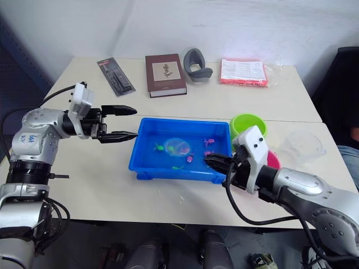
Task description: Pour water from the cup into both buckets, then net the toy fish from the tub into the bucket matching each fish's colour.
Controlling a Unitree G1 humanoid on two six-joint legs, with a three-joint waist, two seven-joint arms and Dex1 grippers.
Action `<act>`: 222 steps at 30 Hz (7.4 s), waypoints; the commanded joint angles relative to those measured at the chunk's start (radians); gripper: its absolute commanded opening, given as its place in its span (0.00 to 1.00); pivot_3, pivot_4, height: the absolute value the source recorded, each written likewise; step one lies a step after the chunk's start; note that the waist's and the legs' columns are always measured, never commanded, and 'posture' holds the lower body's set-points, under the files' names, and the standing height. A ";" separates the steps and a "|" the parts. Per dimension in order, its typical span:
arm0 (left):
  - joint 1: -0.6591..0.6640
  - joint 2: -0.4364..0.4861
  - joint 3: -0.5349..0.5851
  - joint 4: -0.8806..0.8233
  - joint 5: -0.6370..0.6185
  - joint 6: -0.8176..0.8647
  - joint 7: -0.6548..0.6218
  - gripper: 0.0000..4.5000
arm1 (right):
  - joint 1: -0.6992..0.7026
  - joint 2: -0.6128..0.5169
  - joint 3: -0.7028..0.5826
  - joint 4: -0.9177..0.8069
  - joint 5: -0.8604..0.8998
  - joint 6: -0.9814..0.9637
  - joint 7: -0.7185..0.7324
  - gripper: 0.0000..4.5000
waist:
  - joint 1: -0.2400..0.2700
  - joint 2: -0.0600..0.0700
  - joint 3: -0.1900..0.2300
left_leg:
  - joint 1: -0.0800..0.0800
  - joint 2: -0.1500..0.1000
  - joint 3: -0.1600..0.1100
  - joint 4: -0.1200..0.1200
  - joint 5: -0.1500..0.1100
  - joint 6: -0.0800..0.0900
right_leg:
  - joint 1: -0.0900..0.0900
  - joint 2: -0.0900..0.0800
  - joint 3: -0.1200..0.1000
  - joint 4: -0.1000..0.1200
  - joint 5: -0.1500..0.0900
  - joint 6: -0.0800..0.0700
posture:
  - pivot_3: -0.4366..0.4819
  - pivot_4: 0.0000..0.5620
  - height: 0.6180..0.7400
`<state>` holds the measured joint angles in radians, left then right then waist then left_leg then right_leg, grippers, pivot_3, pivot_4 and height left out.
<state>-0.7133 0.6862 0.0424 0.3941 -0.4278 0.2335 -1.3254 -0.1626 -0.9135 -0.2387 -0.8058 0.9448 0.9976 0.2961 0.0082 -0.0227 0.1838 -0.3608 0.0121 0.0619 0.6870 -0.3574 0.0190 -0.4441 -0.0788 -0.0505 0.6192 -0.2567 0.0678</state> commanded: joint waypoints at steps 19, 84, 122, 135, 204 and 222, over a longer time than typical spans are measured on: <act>0.105 -0.104 -0.054 -0.196 -0.030 0.139 0.020 0.99 | -0.107 -0.208 0.426 0.323 -1.000 -0.655 0.333 0.00 | -0.001 0.000 0.000 | -0.007 0.000 0.000 0.011 -0.001 0.002 | -0.001 0.002 -0.001 0.000 0.002 0.004 | 0.48 0.27 1.00; 0.133 -0.142 -0.061 -0.221 -0.030 0.136 0.019 0.99 | -0.342 -0.250 0.501 0.438 -1.201 -0.948 0.924 0.00 | 0.012 0.001 0.001 | -0.007 -0.005 0.002 0.014 -0.002 0.005 | -0.001 0.001 -0.003 -0.001 0.005 0.009 | 0.48 0.27 1.00; 0.183 -0.107 -0.033 -0.259 -0.046 0.159 0.023 0.99 | -0.186 -0.123 0.154 0.306 -0.748 -0.337 0.859 0.00 | 0.014 0.001 0.001 | -0.007 -0.002 0.002 0.015 -0.002 0.004 | -0.001 -0.001 -0.002 0.000 0.005 0.009 | 0.48 0.27 1.00; 0.159 -0.113 -0.032 -0.271 -0.075 0.187 0.018 0.99 | 0.241 0.145 -0.275 0.090 -0.615 -0.506 0.673 0.00 | 0.016 0.001 0.001 | -0.006 -0.004 0.003 0.015 -0.002 0.004 | 0.000 0.001 -0.001 0.001 0.006 0.010 | 0.48 0.27 1.00; 0.144 -0.348 -0.129 -0.341 -0.094 0.204 0.120 0.99 | 0.828 0.239 -0.441 0.485 -1.860 -1.771 -0.398 0.00 | -0.007 0.002 0.001 | 0.008 -0.005 0.000 0.011 -0.003 0.009 | 0.015 -0.001 0.007 -0.007 0.005 0.008 | 0.48 0.27 1.00; 0.139 -0.356 -0.132 -0.336 -0.097 0.195 0.132 0.99 | 0.849 0.212 -0.438 0.457 -1.848 -1.736 -0.404 0.00 | -0.008 0.002 0.001 | 0.008 -0.004 0.000 0.010 -0.004 0.010 | 0.015 0.000 0.007 -0.008 0.005 0.008 | 0.48 0.27 1.00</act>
<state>-0.5711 0.3314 -0.0965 0.0868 -0.5060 0.4355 -1.1927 0.6756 -0.6953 -0.6603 -0.3345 -0.9237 -0.7364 -0.1021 0.0007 -0.0206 0.1845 -0.3529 0.0086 0.0620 0.6973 -0.3615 0.0287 -0.4284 -0.0788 -0.0433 0.6113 -0.2520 0.0761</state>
